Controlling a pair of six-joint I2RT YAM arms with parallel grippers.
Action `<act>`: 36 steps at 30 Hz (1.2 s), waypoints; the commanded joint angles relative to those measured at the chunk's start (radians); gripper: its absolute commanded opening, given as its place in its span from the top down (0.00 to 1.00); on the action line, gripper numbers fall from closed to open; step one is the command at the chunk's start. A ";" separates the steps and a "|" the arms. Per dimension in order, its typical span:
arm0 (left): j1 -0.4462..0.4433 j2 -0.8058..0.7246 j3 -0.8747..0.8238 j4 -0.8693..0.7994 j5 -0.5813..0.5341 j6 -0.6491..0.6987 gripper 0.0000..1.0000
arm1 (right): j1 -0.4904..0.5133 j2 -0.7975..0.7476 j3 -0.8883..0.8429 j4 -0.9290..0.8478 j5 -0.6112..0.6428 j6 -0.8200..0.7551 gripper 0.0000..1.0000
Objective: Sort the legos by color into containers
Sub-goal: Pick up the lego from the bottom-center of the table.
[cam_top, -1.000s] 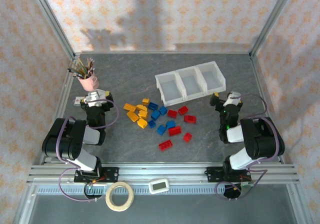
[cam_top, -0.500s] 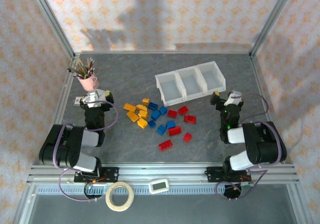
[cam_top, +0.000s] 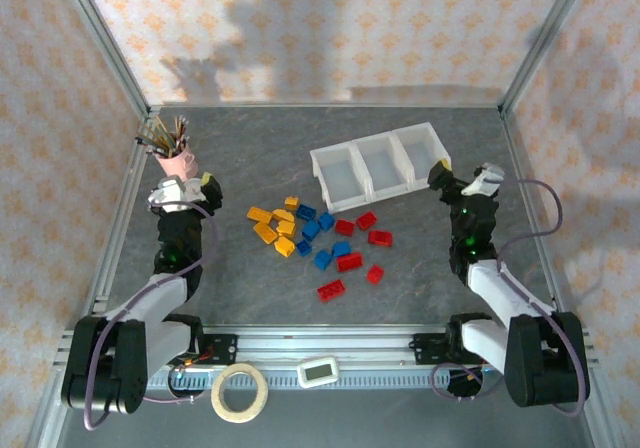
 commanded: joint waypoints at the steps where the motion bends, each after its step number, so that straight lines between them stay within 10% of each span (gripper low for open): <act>1: 0.001 -0.041 0.047 -0.140 0.036 -0.121 0.00 | -0.006 -0.008 0.045 -0.230 0.032 0.228 0.00; 21: -0.034 -0.274 0.083 -0.539 0.315 -0.385 0.01 | 0.108 0.118 0.261 -0.786 -0.151 0.204 0.00; 36: -0.526 -0.213 0.107 -0.570 0.215 -0.482 0.01 | 0.443 0.063 0.227 -1.104 -0.001 0.411 0.00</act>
